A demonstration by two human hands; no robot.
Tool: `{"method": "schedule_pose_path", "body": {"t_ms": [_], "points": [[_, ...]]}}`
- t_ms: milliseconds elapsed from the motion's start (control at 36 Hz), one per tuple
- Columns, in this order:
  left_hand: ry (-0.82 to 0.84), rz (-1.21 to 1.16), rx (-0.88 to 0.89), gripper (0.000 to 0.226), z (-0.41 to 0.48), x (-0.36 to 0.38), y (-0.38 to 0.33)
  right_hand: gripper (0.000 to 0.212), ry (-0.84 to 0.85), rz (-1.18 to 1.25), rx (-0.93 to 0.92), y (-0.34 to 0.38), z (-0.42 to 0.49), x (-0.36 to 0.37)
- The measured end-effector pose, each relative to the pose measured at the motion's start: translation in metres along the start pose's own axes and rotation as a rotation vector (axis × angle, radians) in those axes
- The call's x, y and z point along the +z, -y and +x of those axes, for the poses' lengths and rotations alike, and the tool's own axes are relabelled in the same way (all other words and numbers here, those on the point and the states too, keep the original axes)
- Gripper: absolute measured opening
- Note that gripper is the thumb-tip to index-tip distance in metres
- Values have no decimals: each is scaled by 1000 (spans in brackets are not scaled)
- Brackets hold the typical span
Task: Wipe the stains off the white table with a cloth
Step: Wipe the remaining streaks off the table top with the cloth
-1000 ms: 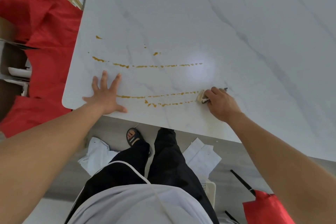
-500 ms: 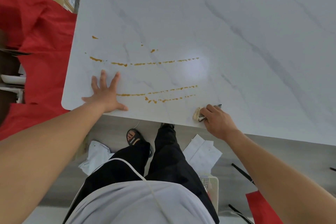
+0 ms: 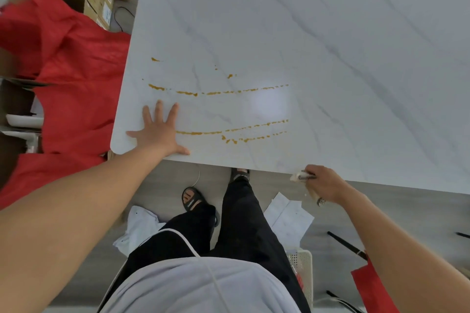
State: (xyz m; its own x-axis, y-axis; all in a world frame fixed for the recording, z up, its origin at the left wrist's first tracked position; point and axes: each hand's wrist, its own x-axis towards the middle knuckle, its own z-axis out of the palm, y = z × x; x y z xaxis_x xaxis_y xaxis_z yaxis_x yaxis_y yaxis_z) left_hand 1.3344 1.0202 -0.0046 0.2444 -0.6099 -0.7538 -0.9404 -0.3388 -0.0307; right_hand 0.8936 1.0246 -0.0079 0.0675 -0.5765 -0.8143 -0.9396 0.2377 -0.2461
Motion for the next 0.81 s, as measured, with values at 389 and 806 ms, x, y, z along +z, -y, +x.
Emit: {"method": "schedule_pose_path", "body": {"t_ms": [389, 806], "points": [[40, 139, 132, 143, 17, -6, 43, 15, -497, -40, -211, 77, 62, -90], [135, 170, 60, 143, 30, -13, 35, 40, -642, -267, -308, 167, 214, -205]]}}
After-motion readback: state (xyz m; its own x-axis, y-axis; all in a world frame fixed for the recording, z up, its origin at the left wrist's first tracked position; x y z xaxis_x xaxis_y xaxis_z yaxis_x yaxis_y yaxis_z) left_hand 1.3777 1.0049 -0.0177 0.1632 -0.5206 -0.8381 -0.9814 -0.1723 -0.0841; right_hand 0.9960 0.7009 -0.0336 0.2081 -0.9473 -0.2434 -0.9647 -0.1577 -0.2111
